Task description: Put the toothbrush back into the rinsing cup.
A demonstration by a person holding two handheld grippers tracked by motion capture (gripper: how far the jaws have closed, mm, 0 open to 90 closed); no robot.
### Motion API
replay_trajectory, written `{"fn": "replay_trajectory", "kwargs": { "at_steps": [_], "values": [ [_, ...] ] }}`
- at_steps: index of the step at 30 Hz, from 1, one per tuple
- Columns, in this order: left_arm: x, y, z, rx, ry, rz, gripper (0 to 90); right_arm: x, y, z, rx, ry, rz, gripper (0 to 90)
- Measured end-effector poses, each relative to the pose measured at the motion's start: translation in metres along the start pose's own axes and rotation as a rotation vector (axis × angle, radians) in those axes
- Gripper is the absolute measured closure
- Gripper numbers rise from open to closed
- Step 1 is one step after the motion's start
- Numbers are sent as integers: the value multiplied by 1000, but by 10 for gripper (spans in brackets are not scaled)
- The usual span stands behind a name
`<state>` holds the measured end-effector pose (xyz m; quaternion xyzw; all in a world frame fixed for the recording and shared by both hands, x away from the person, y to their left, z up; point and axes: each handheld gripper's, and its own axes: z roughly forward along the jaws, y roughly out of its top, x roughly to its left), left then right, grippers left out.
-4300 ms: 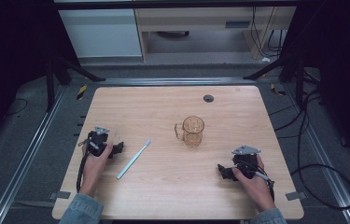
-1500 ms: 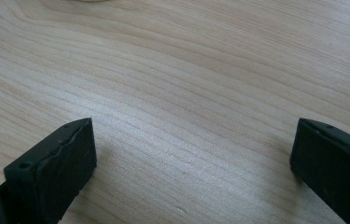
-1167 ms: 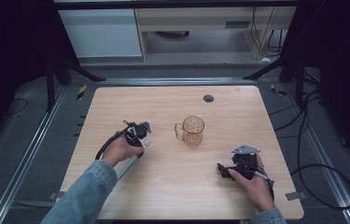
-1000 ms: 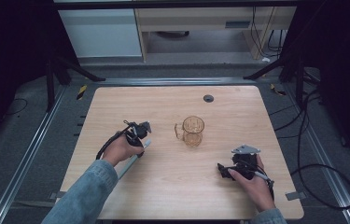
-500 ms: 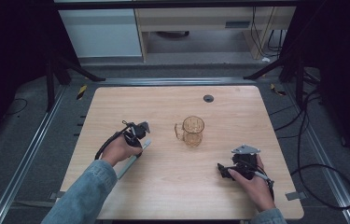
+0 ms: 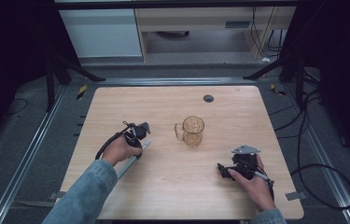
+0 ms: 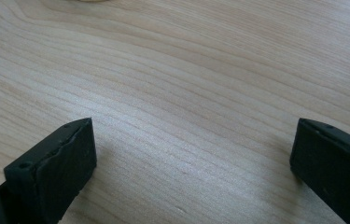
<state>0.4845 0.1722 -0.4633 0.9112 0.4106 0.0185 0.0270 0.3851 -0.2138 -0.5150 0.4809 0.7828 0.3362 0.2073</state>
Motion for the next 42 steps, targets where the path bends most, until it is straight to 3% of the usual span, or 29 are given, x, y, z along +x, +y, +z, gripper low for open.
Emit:
{"fn": "replay_trajectory", "kwargs": {
  "at_steps": [7, 16, 24, 25, 32, 42],
  "values": [
    [1, 3, 0, 28, -5, 16, 752, 0, 0, 0, 0, 0, 0, 7],
    [1, 1, -1, 17, -8, 23, 785, 0, 0, 0, 0, -1, -1, 7],
    [5, -4, -17, -47, -17, 22, 788, 0, 0, 0, 0, 0, 0, 7],
    [5, -4, -23, -72, -17, 27, 788, 0, 0, 0, 0, 0, 0, 7],
    [10, -3, -39, -111, -12, 20, 788, 0, 0, 0, 0, 0, 0, 7],
    [8, 8, -59, -180, -7, 15, 788, 0, 0, 0, 0, 0, 2, 6]
  ]
}}
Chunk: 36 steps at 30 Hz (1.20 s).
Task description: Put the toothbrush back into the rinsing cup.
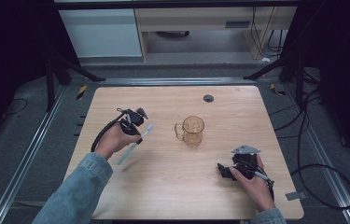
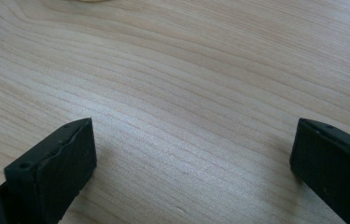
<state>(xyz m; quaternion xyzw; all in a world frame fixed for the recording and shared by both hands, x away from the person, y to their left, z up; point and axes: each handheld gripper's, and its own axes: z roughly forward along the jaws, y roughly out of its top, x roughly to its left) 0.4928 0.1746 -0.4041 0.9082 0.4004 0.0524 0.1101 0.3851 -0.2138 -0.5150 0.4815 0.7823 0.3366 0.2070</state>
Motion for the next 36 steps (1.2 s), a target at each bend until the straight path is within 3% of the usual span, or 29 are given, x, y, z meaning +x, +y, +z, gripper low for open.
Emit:
{"fn": "replay_trajectory", "kwargs": {
  "at_steps": [11, 26, 36],
  "values": [
    [-9, 19, -18, -118, -3, -4, 788, 0, 0, 0, 0, -2, -1, 6],
    [-19, 30, -30, -237, -3, -13, 788, 0, 0, 0, 2, -1, -6, 6],
    [-33, 40, -38, -355, -1, -11, 788, -1, -1, 0, 2, 6, -11, 6]
  ]
}}
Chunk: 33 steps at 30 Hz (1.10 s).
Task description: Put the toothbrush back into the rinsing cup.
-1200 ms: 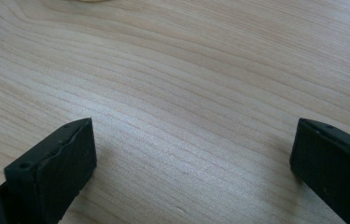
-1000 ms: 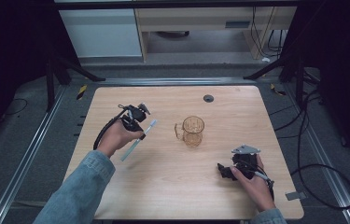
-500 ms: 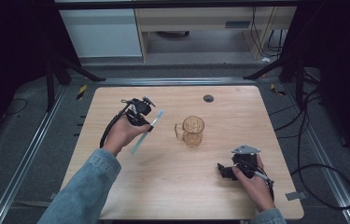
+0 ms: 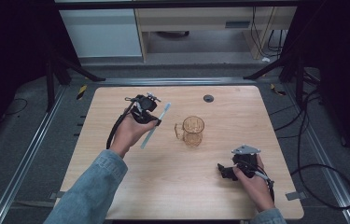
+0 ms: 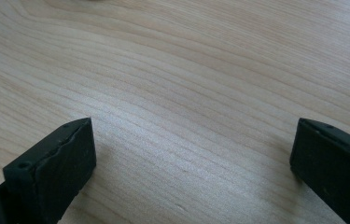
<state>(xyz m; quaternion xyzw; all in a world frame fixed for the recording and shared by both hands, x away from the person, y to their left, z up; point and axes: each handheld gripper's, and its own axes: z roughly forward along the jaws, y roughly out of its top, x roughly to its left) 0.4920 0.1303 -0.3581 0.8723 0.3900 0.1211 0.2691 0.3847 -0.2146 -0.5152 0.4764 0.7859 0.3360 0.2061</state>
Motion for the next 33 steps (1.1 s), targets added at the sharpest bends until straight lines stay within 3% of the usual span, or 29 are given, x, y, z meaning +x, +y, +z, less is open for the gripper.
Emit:
{"fn": "replay_trajectory", "kwargs": {
  "at_steps": [6, 7, 9, 10, 12, 19, 33],
  "values": [
    [-5, 5, -1, -62, 5, 4, 788, 0, 0, 0, 0, 0, 0, 6],
    [-7, 7, -2, -95, 13, 2, 788, 0, 0, 0, 0, 2, 2, 6],
    [-8, 7, -2, -110, 15, 2, 788, 0, 0, 0, -1, 3, 3, 5],
    [-9, 9, -3, -147, 14, -3, 788, 0, 0, 0, -1, 3, 2, 6],
    [-10, 10, -3, -161, 17, -1, 789, 0, 0, 0, -1, 2, 0, 6],
    [-14, 14, -7, -288, 24, -9, 788, 1, 0, 0, 1, 8, -2, 6],
    [-15, 10, -7, -393, 45, -29, 789, 1, 0, 0, 0, 11, -7, 5]
  ]
}}
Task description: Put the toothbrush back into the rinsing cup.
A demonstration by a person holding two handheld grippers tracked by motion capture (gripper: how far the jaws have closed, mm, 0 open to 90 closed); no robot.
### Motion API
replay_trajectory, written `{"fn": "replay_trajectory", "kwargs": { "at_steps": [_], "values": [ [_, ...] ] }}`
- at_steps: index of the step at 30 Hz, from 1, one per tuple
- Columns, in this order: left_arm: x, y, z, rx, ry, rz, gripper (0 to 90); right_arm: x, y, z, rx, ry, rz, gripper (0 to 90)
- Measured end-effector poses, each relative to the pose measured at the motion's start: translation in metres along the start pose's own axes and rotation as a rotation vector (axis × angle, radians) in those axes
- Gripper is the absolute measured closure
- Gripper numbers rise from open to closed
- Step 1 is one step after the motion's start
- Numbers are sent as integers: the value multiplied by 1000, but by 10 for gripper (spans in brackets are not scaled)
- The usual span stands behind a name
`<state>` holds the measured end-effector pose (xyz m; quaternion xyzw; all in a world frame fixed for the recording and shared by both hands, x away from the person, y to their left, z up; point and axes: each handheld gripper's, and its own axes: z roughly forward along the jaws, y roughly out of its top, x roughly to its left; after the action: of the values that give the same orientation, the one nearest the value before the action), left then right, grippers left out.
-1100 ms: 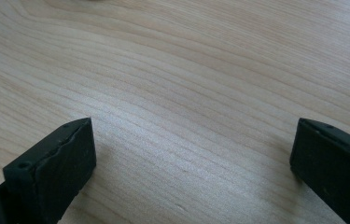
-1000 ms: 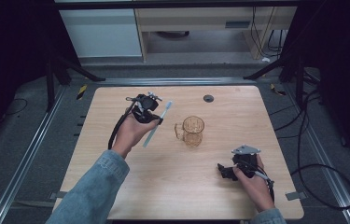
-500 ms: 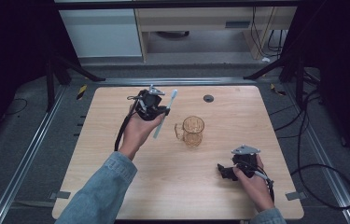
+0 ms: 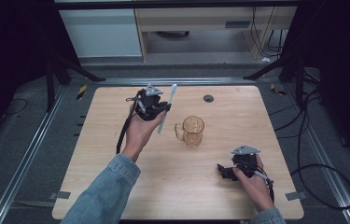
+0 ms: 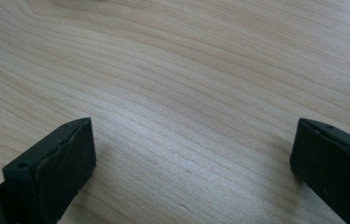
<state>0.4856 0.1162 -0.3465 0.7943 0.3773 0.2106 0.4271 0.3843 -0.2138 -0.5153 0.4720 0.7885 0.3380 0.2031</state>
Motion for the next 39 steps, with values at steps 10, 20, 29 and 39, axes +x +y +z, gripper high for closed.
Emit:
{"fn": "replay_trajectory", "kwargs": {
  "at_steps": [10, 20, 29, 39],
  "values": [
    [-4, 1, -1, -67, 6, -2, 788, 0, 0, 0, 1, 5, -7, 6],
    [-9, 2, 0, -168, 30, 9, 789, 0, 0, 0, 0, 9, -10, 6],
    [-14, -1, -3, -240, 62, 20, 788, 0, 0, 0, 0, 11, -12, 6],
    [-21, -5, -4, -322, 96, 29, 788, 1, 0, 0, 1, 13, -14, 5]
  ]
}}
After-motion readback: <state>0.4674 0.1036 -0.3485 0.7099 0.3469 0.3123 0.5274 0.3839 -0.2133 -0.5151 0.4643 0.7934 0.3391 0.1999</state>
